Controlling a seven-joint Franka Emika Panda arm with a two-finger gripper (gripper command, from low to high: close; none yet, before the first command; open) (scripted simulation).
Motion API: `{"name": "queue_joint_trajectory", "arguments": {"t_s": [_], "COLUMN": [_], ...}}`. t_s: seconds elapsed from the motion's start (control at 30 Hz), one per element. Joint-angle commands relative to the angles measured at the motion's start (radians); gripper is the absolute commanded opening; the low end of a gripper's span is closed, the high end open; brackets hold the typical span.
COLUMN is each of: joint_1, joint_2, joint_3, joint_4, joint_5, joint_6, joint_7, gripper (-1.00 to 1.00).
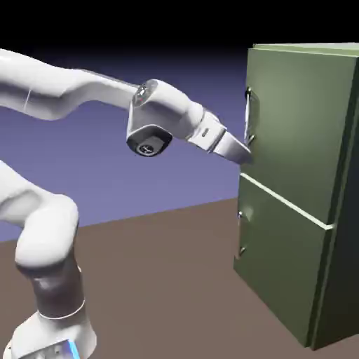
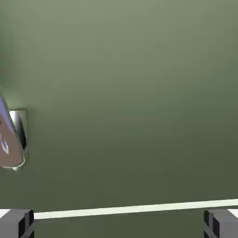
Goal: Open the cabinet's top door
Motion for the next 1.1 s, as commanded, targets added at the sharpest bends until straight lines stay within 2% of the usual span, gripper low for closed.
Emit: {"name": "queue_joint_trajectory", "arguments": {"t_s": [0.0, 1.07], "joint_1": [-0.015, -0.495], "joint_2": [-0.008, -0.279], "joint_3": [0.016, 0.515], "joint_4": [0.005, 0.164], "joint_5": [0.044, 1.435], "joint_6": [-0.004, -0.132], "joint_7": [-0.03, -0.984], "gripper": [0.0, 0.0]}}
